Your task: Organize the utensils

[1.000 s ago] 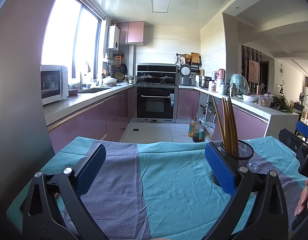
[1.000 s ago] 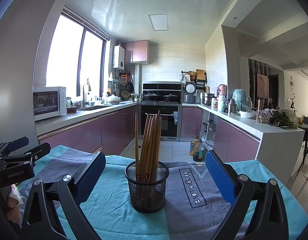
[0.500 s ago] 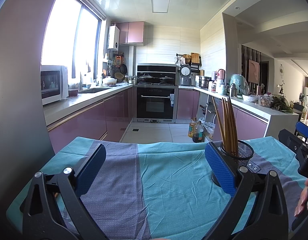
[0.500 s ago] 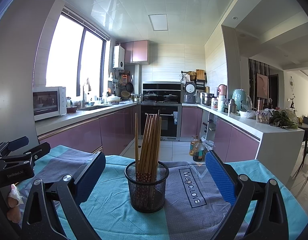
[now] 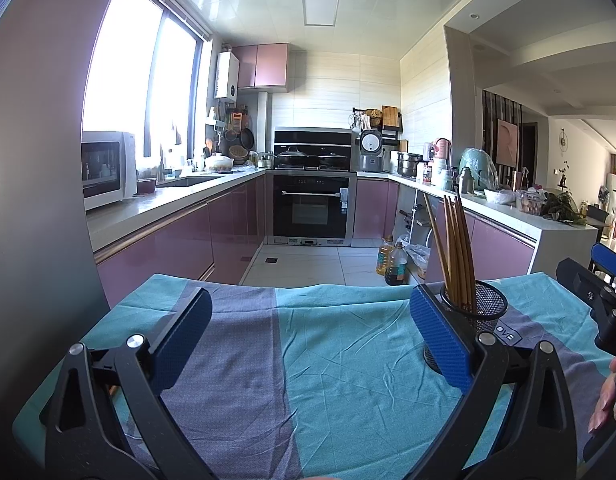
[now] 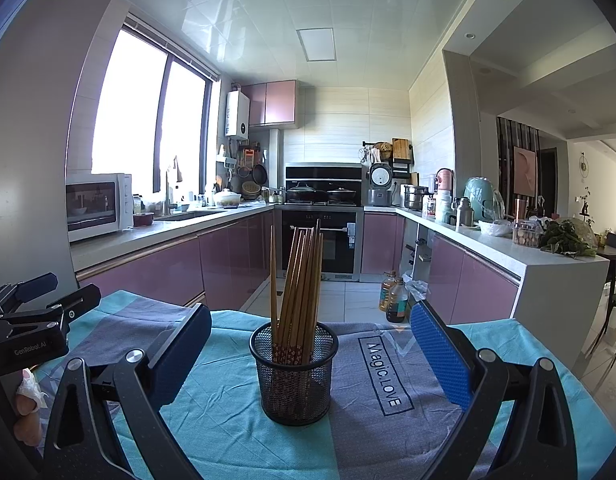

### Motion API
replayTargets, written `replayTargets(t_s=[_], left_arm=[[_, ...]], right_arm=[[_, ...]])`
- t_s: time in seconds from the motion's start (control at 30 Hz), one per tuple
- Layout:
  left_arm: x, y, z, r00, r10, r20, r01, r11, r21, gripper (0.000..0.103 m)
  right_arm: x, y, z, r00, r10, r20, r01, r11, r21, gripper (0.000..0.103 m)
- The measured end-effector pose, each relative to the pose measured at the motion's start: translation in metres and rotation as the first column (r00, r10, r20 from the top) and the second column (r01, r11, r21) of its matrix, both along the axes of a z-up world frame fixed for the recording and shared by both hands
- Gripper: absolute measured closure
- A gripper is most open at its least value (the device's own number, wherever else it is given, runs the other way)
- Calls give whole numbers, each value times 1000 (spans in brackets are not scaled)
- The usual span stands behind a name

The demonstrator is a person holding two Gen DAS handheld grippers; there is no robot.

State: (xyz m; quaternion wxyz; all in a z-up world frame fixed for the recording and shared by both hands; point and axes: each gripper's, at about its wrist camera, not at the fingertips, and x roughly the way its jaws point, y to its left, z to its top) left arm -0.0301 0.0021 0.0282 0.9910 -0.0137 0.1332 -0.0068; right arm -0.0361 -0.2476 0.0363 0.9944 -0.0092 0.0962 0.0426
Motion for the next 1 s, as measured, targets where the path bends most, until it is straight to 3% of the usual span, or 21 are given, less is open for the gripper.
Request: replayTargets(t_s=[0.73, 0.8, 0.87, 0.97, 1.0], left_arm=[[2, 3, 4, 1000, 8, 13, -9, 1000, 20, 6], [8, 6, 2, 1000, 4, -16, -4, 1000, 15, 6], [14, 11, -1, 998, 8, -56, -7, 1000, 15, 6], [29, 21, -10, 992, 28, -125, -24, 999, 30, 6], [37, 26, -14, 986, 36, -160, -30, 999, 42, 6]], right_arm=[[6, 0, -1, 1000, 5, -28, -5, 1000, -8, 6], [12, -7, -6, 998, 6, -59, -7, 1000, -9, 6], [28, -20, -18, 989, -24, -146, 19, 999, -30, 6], [64, -50, -46, 937, -88, -337, 72, 996, -60, 6], [80, -64, -61, 897, -126, -424, 97, 991, -90, 6]])
